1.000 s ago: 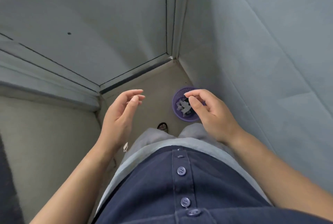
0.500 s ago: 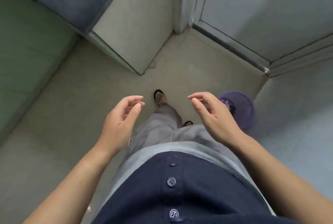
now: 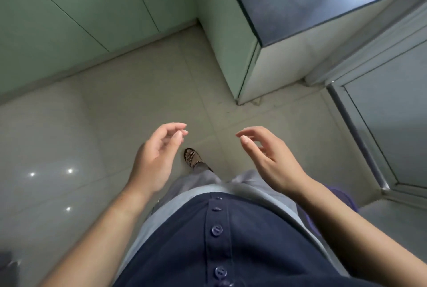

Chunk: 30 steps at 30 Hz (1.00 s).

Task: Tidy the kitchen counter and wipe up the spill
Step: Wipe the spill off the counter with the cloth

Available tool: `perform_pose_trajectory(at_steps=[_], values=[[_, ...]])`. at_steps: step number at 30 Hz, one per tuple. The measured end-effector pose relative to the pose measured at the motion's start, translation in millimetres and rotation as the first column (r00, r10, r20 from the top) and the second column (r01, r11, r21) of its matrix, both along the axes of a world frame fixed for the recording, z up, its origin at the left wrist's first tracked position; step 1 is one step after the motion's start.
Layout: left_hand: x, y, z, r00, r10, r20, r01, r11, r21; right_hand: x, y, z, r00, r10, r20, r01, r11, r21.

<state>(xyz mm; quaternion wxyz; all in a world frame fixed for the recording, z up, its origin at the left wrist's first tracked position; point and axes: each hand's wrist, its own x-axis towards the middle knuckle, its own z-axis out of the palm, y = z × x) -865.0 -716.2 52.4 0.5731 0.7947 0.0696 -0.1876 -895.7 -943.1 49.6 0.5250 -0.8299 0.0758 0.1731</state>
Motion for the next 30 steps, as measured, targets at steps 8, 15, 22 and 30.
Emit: perform_pose_trajectory(at_steps=[8, 15, 22, 30], values=[[117, 110, 16, 0.989, 0.025, 0.145, -0.029, 0.999, 0.026, 132, 108, 24, 0.985, 0.109, 0.135, -0.104, 0.994, -0.043], [170, 167, 6, 0.973, 0.19, 0.132, -0.192, 0.981, 0.004, 218, 168, 18, 0.965, 0.234, 0.116, -0.23, 0.972, -0.041], [266, 194, -14, 0.953, 0.289, 0.093, -0.291, 0.957, 0.011, 346, 204, 0, 0.945, 0.316, 0.085, -0.315, 0.949, -0.03], [450, 220, 10, 0.917, 0.355, 0.18, -0.36, 0.933, -0.003, 543, 228, 24, 0.908, 0.376, 0.187, -0.367, 0.927, -0.082]])
